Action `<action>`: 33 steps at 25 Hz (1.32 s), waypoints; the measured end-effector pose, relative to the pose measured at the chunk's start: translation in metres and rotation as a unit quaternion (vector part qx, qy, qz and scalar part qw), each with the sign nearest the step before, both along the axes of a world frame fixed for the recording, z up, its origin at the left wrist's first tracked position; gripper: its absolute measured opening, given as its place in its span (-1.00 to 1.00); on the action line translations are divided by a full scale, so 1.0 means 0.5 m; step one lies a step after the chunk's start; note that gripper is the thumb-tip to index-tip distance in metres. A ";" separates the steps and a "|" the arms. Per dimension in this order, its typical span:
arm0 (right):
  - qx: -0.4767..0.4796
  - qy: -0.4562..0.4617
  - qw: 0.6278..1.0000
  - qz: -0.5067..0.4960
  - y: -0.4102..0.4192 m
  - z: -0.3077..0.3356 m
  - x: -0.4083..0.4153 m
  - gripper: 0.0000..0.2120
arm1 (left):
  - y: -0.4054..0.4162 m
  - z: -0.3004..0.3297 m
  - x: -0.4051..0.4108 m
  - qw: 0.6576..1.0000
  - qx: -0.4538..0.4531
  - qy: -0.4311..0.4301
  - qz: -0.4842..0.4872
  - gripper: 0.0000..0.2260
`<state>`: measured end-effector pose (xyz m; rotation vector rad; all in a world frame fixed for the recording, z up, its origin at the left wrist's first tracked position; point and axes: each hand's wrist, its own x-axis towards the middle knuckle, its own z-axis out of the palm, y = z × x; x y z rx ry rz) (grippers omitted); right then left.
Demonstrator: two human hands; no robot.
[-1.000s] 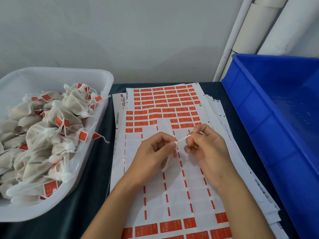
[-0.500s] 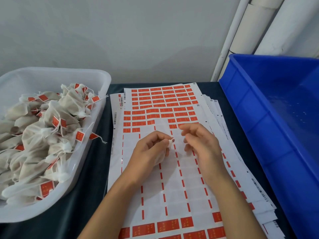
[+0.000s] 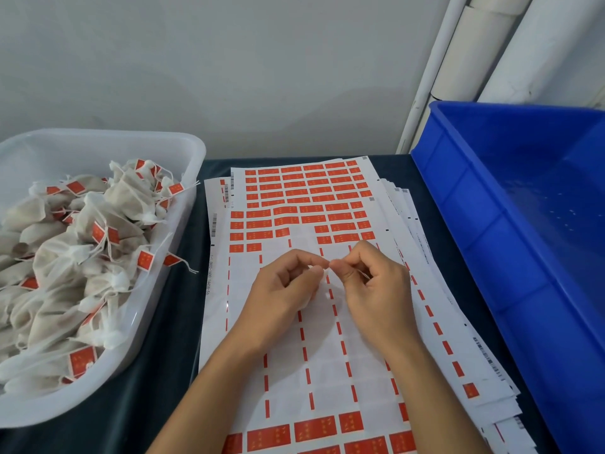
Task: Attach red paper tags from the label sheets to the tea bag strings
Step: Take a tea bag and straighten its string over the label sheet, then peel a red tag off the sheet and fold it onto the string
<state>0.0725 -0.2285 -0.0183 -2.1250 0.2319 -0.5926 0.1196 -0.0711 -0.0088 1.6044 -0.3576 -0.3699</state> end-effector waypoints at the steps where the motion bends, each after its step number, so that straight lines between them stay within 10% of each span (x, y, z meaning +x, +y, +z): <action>1: -0.043 -0.011 0.999 -0.021 0.004 -0.002 0.000 -0.80 | -0.001 -0.003 0.001 1.000 0.011 -0.010 -0.004 -0.85; 9: -0.095 -0.100 0.990 -0.035 0.010 -0.014 -0.004 -0.86 | 0.006 -0.001 0.003 0.999 -0.003 0.020 -0.036 -0.80; 13: -0.013 -0.017 0.996 -0.090 -0.010 -0.010 0.007 -0.83 | 0.016 -0.004 0.008 0.995 -0.052 0.082 0.014 -0.83; 19: -0.247 0.188 0.938 -0.153 -0.028 -0.022 0.045 -0.48 | 0.010 0.003 0.006 0.993 -0.067 0.094 0.014 -0.86; 33: -0.258 0.148 0.924 -0.239 0.019 -0.035 0.111 -0.45 | 0.007 -0.004 0.008 0.996 -0.051 0.073 0.009 -0.83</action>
